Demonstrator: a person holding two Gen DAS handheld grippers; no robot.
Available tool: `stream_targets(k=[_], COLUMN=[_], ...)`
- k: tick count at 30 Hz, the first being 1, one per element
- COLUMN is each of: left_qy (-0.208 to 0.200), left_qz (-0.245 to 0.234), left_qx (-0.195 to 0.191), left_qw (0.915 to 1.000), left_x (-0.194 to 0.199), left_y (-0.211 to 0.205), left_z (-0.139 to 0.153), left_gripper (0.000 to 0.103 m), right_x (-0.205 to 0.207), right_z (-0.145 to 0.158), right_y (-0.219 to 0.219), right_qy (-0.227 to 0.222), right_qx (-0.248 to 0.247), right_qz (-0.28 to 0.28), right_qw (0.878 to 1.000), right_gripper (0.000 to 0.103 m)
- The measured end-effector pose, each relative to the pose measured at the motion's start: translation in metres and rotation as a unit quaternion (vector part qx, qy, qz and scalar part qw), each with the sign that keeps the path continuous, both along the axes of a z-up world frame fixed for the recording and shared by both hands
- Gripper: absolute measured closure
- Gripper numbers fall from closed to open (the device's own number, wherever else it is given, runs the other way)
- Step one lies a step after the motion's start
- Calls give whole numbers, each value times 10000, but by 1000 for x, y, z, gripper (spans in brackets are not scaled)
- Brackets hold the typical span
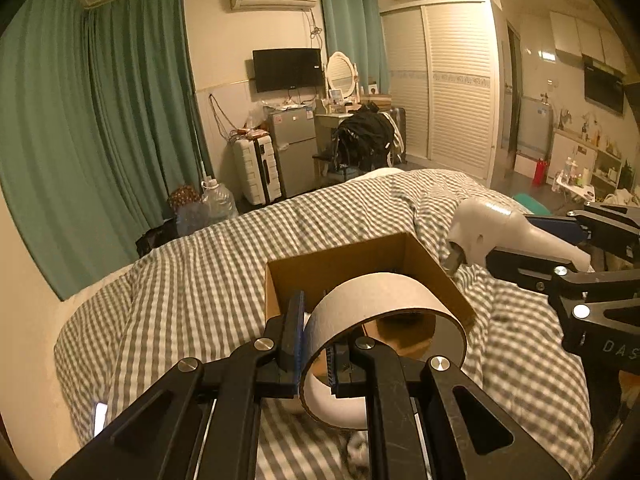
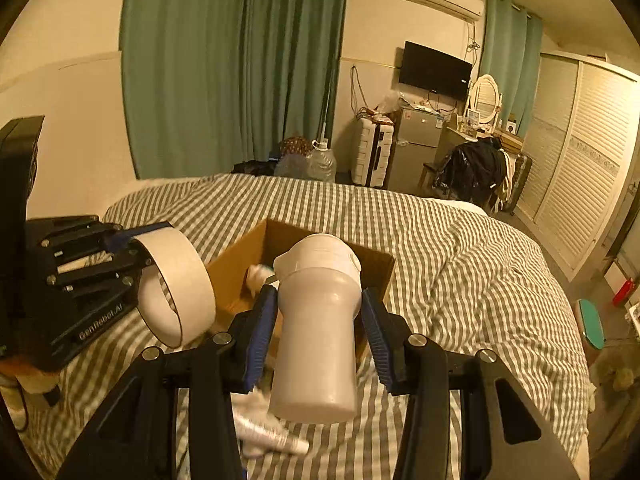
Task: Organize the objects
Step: 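Lower the tape roll and bottle into the box and open both tools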
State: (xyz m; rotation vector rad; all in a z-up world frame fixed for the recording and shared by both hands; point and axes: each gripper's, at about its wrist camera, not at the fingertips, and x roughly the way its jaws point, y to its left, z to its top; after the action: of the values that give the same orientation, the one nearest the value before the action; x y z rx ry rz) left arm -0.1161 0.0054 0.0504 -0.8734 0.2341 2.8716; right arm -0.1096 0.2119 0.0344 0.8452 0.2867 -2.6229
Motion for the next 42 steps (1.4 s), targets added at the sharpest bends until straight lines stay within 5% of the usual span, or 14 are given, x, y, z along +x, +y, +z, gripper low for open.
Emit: stream_targets(k=[17, 27, 35, 37, 38, 41, 42], left_qy=[-700, -1196, -1280, -1316, -1326, -1321, -1310], left_qz=[77, 38, 19, 52, 78, 112, 78], left_qx=[-51, -168, -383, -411, -406, -309, -248], left_qw=[9975, 9927, 9910, 9904, 9903, 9907, 9910], left_x=[-131, -157, -150, -148, -146, -137, -134], left_y=[-1, -2, 6, 6, 6, 4, 3], left_z=[-64, -114, -121, -121, -121, -113, -110], left_gripper=[93, 93, 90, 84, 77, 40, 36], right_x=[-133, -180, -186, -183, -182, -171, -167], right_z=[-65, -118, -132, -131, -130, -117, -112], right_y=[-22, -20, -7, -3, 0, 6, 7], right_qy=[-690, -1075, -1173, -1179, -1180, -1127, -1083], right_qx=[-152, -72, -249, -330, -396, -594, -632], right_qz=[-20, 20, 30, 7, -13, -123, -149], right_qw=[9975, 9942, 9928, 9925, 9922, 9918, 9920], right_gripper=[60, 60, 59, 59, 59, 37, 36])
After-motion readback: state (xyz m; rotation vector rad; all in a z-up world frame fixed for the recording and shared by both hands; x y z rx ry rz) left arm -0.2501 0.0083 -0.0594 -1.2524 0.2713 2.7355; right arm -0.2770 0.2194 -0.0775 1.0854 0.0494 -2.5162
